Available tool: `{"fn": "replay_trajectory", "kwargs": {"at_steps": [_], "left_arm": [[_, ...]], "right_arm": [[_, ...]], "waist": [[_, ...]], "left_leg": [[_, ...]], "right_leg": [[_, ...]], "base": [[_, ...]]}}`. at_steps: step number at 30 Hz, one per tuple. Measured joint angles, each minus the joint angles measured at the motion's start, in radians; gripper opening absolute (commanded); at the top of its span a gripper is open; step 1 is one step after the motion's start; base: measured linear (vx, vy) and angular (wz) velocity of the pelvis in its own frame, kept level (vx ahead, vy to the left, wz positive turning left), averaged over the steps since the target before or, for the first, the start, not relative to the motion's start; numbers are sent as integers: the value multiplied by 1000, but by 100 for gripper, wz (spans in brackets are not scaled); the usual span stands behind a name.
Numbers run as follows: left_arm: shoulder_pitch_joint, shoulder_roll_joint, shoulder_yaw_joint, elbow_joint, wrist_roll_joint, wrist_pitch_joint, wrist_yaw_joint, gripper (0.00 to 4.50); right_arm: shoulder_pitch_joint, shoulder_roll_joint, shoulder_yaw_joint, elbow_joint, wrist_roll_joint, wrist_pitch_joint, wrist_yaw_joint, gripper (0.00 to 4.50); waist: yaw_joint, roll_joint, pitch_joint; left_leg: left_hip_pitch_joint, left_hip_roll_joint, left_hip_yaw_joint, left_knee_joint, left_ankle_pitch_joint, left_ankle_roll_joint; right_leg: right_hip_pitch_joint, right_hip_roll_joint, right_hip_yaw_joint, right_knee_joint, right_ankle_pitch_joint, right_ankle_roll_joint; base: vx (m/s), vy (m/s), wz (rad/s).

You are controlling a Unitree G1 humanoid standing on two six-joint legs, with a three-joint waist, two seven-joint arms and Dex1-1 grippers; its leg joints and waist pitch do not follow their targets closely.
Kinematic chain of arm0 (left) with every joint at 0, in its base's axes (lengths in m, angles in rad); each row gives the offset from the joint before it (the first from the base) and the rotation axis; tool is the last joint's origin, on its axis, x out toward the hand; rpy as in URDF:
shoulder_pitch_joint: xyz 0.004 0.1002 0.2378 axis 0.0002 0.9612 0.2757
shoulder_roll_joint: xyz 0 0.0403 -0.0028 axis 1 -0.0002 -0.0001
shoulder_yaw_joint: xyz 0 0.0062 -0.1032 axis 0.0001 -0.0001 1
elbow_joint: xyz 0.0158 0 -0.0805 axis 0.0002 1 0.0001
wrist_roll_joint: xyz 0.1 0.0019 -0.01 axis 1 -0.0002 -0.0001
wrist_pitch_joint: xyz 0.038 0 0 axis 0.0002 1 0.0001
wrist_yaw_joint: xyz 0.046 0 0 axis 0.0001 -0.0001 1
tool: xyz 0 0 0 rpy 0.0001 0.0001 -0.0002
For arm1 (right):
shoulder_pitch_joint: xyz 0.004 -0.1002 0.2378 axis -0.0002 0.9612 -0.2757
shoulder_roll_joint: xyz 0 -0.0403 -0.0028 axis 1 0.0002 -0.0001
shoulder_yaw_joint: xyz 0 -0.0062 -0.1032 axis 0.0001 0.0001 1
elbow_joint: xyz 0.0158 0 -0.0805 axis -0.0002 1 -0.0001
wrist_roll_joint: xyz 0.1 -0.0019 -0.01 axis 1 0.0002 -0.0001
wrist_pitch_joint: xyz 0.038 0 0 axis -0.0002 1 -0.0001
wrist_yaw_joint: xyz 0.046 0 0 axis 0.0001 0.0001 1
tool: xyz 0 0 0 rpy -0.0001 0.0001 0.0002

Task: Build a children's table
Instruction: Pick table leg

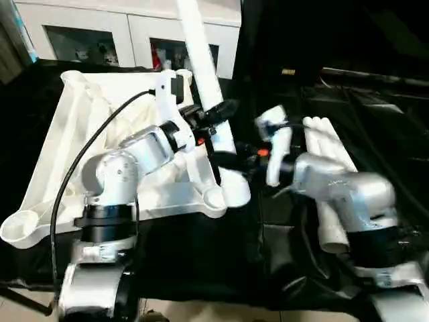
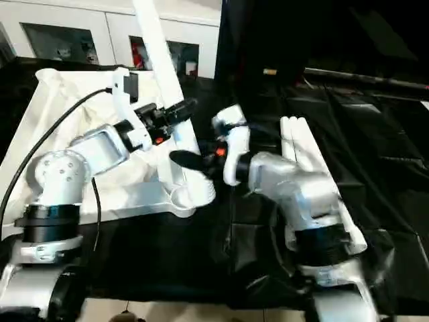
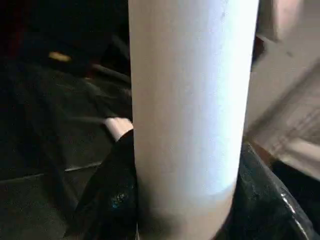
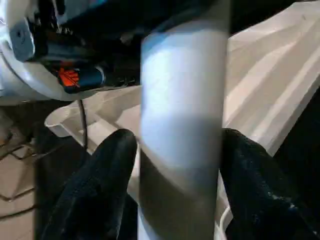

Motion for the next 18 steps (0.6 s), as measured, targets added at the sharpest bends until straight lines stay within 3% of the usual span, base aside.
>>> {"fn": "replay_trajectory", "kwargs": {"at_steps": [6,11,12,16,18], "left_arm": [[-2,47,-14,-8,-58,3,-191,186],[-21,58,22,-7,-131,3,-278,186],[-21,58,24,-9,-141,3,-295,186],[-21,61,24,-9,-154,5,-330,186],[-21,61,22,-9,-156,5,-338,186]], "right_arm": [[32,-62,-26,-56,80,74,91,304],[45,-87,-25,-100,116,111,129,304],[52,-90,-25,-109,125,115,136,277],[68,-89,-21,-130,147,134,143,265],[70,-87,-18,-134,148,137,142,233]], "waist": [[0,3,0],[-2,8,-1],[-1,9,-1],[-1,11,-1],[-1,12,-1]], "left_leg": [[1,0,0,0,0,0],[2,0,0,0,0,0],[2,0,0,0,0,0],[2,0,0,0,0,0],[3,0,0,0,0,0]], "right_leg": [[0,0,0,0,0,0],[1,0,0,1,0,0],[1,0,0,1,0,0],[2,0,0,1,0,0],[2,0,0,1,0,-1]], "base": [[0,0,0],[0,0,0],[0,0,0],[0,0,0],[0,0,0]]}}
